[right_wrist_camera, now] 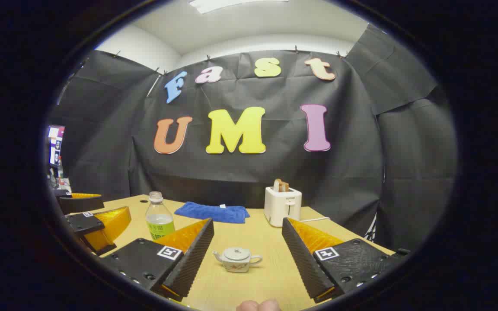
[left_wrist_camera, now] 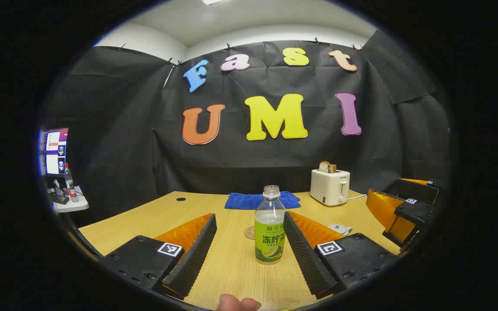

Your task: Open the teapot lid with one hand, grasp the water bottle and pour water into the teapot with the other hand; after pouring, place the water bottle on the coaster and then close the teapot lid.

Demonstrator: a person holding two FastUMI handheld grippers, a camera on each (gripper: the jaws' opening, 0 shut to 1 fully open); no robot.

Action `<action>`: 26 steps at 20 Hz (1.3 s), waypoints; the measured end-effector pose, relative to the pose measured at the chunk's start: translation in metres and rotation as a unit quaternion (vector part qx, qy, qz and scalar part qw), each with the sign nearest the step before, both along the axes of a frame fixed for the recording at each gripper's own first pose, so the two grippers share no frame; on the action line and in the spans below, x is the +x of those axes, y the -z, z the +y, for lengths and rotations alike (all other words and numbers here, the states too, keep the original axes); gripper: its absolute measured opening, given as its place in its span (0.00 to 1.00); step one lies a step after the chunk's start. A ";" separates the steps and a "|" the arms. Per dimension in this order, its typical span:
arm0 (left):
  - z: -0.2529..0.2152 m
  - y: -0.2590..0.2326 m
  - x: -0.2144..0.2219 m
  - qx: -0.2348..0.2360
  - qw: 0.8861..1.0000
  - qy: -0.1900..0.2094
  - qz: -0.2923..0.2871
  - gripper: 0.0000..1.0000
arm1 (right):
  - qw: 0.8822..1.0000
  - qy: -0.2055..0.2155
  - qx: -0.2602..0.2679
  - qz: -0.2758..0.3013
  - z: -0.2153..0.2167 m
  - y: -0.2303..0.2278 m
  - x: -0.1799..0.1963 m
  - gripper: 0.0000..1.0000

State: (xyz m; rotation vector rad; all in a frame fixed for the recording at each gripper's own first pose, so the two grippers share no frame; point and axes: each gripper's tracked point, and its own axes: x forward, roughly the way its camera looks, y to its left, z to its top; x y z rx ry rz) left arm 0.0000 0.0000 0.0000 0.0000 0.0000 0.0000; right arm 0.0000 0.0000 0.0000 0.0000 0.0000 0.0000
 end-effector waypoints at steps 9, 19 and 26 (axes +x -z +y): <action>-0.005 0.003 0.000 -0.008 1.000 0.010 0.002 0.97 | 1.000 0.000 -0.004 -0.003 0.000 -0.001 -0.001 0.95; -0.005 0.007 0.001 -0.006 1.000 0.010 0.010 0.97 | 1.000 0.000 0.000 -0.005 -0.002 -0.001 0.000 0.95; -0.006 0.008 0.001 -0.003 1.000 0.010 0.011 0.97 | 1.000 -0.009 -0.003 0.007 0.001 0.007 0.004 0.95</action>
